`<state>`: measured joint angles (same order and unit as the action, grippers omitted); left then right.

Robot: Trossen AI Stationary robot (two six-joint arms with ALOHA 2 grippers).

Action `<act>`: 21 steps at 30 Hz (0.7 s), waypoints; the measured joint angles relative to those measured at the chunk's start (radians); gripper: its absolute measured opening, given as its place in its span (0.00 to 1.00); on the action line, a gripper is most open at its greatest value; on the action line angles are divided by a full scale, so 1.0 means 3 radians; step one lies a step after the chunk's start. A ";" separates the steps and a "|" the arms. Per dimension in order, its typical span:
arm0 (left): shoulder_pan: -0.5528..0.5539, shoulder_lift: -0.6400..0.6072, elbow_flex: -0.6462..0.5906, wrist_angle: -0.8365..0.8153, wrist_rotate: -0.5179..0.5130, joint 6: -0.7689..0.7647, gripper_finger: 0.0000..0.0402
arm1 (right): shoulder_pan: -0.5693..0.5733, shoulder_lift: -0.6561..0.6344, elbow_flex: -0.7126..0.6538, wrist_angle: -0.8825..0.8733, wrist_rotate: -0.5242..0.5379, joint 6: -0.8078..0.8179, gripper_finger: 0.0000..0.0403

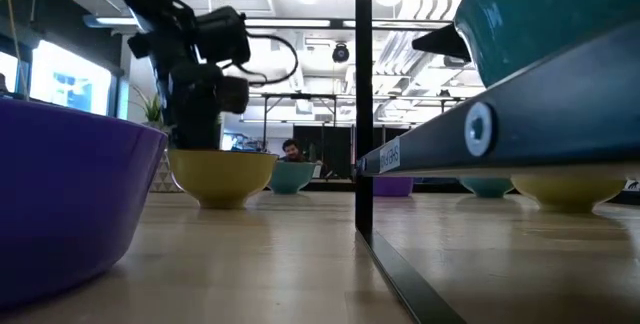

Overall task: Pick & Place Mini bowls
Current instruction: Put the top left yellow patterned bowl on the shelf

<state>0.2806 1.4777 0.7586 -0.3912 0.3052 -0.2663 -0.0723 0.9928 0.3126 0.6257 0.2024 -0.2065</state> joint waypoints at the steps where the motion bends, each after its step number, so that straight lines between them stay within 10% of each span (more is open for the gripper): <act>1: 0.0000 0.0035 0.0000 -0.0005 0.0022 0.0000 0.46 | 0.0000 0.0000 -0.0001 -0.0012 0.0000 0.0011 0.00; 11: 0.0001 0.0071 0.0041 -0.0034 0.0084 0.0208 0.05 | 0.0000 0.0000 -0.0001 -0.0088 0.0000 0.0080 0.00; 21: 0.0001 0.0233 0.0835 -0.0065 0.0098 0.0156 0.02 | 0.0000 0.0000 -0.0001 -0.0089 0.0005 0.0071 0.00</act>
<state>0.2810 1.5477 1.0092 -0.4106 0.3345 -0.2196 -0.0723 0.9928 0.3122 0.5989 0.2039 -0.1851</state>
